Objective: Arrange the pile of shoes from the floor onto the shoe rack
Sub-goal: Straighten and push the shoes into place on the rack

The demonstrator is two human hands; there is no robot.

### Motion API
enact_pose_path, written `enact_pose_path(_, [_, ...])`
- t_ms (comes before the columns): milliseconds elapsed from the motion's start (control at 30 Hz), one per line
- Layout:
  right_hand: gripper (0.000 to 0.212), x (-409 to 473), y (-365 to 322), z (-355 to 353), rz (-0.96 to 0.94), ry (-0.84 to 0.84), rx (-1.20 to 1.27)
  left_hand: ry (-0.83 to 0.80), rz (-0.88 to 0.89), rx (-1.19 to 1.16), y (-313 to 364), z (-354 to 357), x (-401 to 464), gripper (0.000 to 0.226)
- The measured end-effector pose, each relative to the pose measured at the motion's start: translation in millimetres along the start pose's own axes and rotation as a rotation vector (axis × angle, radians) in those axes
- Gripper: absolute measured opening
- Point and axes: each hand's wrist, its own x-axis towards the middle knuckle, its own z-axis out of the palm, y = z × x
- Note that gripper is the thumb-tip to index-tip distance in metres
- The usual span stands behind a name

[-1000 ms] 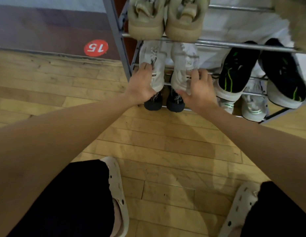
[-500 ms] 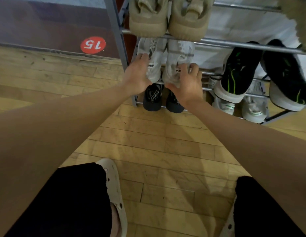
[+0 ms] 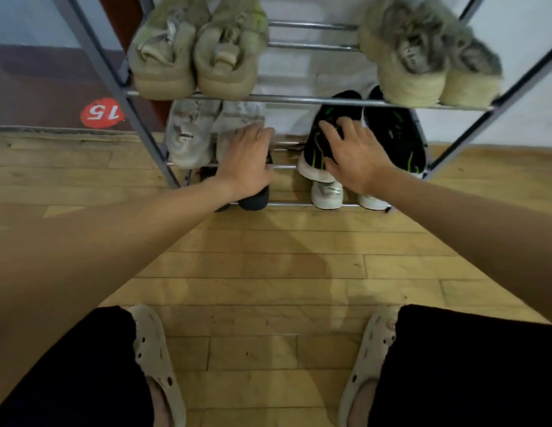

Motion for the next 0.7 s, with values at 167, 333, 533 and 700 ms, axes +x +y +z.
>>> enact_pose_path(167, [0.066, -24.7, 72.0, 8.5, 0.128, -0.262, -0.118, -0.193, 0.111, -0.060, 49.8, 16.8, 31.9, 0.076])
enact_pose_path(333, [0.089, -29.6, 121.3, 22.4, 0.160, -0.440, -0.159, -0.308, 0.110, 0.091, 72.7, 37.9, 55.5, 0.089])
enact_pose_path(533, [0.070, -29.8, 133.1, 36.5, 0.125, -0.417, -0.277, -0.313, 0.148, 0.198, 69.7, 50.3, 67.0, 0.080])
enact_pose_path(700, [0.067, -43.0, 130.9, 46.5, 0.097, -0.353, -0.376, -0.318, 0.207, 0.087, 64.6, 49.9, 63.0, 0.041])
